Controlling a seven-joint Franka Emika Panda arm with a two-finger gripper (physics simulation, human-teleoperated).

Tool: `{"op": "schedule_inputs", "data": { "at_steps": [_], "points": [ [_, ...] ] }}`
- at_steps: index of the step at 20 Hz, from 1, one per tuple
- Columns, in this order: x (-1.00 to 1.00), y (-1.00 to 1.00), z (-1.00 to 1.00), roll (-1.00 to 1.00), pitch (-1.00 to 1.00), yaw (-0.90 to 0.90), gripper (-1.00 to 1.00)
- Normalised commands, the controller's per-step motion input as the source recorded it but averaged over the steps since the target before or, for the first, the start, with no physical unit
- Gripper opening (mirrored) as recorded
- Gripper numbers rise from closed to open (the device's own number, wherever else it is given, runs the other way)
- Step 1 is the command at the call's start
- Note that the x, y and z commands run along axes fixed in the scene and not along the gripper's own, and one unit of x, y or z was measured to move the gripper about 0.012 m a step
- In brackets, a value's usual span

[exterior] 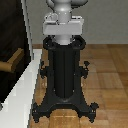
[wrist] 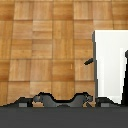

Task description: Open the door by pressing down and pulling on the handle.

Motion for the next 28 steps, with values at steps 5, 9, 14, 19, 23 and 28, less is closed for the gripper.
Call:
{"op": "schedule_inputs", "data": {
  "at_steps": [5,9,14,19,23,28],
  "points": [
    [0.00,-0.60,0.00,0.00,0.00,0.00,1.00],
    [0.00,-0.75,0.00,0.00,0.00,0.00,1.00],
    [0.00,-0.60,0.00,0.00,0.00,0.00,1.00],
    [0.00,-0.40,0.00,0.00,0.00,0.00,1.00],
    [0.00,-0.75,0.00,0.00,0.00,0.00,1.00],
    [0.00,-0.60,0.00,0.00,0.00,0.00,1.00]
  ]
}}
